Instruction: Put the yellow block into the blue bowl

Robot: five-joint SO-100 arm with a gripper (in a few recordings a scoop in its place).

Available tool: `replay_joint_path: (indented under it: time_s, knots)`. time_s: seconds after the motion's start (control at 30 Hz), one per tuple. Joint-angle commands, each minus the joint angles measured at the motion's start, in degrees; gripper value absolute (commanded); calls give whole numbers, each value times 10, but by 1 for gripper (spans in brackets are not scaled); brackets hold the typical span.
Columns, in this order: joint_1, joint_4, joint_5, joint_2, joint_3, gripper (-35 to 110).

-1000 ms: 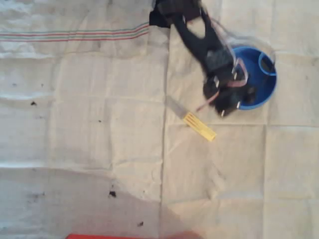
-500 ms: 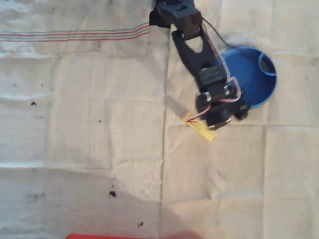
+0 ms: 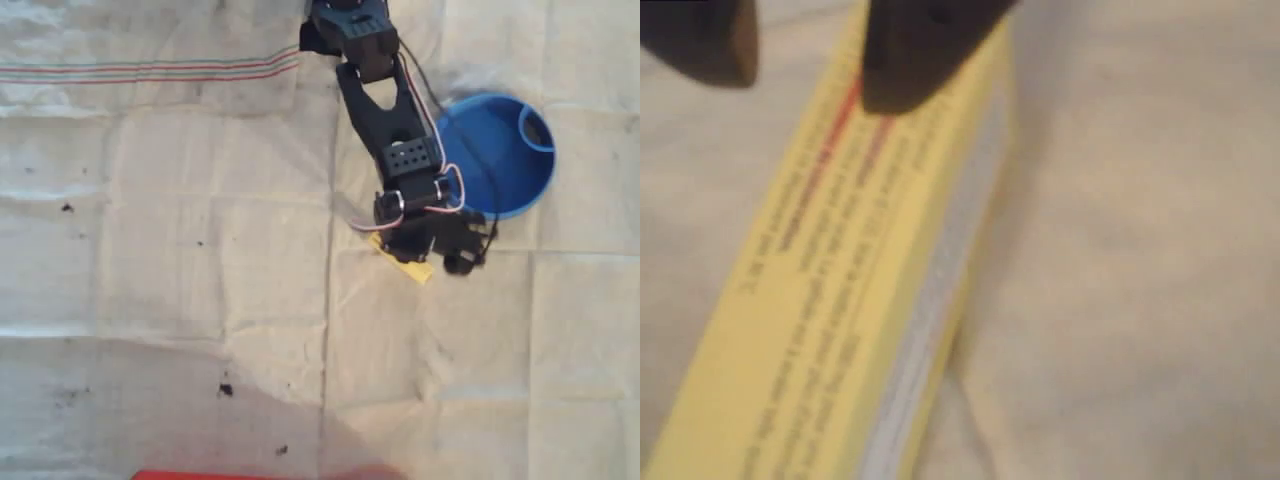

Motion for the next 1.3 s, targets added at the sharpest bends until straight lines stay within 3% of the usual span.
replay_joint_path:
  time_s: [0.0, 0.17, 0.57, 1.27]
  knots:
    - [13, -3, 64, 29, -50, 3]
    - [18, 0, 122, 31, -51, 5]
    - [25, -8, 127, 1, -50, 21]
    - [-33, -8, 132, -29, -48, 21]
